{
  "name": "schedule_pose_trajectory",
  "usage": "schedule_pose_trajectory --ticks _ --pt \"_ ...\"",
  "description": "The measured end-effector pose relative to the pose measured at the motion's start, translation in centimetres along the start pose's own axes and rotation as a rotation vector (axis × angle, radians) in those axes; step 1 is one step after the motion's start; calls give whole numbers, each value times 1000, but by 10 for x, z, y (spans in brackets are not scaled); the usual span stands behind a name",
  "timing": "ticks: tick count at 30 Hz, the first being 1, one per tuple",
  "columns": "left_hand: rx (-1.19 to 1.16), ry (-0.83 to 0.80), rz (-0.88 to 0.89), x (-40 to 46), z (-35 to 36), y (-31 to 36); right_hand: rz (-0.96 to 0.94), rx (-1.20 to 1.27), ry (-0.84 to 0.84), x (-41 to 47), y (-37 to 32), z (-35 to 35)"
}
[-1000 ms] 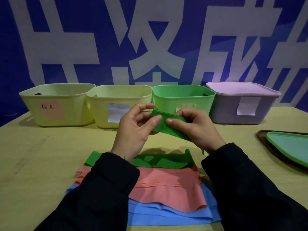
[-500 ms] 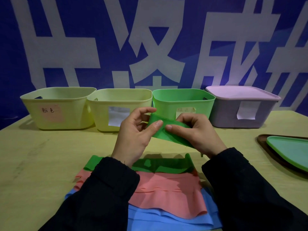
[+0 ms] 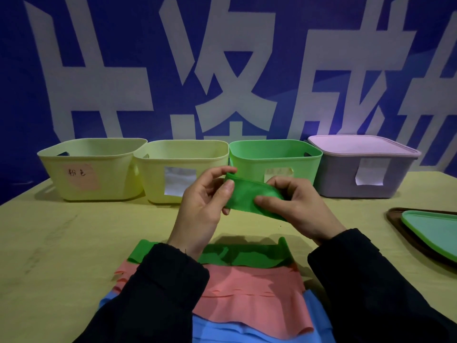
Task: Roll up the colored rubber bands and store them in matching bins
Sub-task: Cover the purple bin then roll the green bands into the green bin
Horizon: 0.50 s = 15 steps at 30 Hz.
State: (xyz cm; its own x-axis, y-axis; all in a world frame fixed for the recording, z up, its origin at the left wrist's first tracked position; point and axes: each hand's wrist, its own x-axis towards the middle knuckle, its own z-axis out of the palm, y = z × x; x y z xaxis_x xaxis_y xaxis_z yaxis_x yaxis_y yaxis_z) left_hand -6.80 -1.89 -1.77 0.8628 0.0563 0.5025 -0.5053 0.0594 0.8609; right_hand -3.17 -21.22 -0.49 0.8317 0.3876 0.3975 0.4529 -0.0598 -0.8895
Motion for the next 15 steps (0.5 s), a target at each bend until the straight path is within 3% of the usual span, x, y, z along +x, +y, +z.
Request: schedule_pose_trajectory --ticks 5,15 --pt "10 84 11 3 -5 2 11 34 92 0 -3 -1" --pt "-47 102 3 3 -6 0 16 159 103 1 0 -3"
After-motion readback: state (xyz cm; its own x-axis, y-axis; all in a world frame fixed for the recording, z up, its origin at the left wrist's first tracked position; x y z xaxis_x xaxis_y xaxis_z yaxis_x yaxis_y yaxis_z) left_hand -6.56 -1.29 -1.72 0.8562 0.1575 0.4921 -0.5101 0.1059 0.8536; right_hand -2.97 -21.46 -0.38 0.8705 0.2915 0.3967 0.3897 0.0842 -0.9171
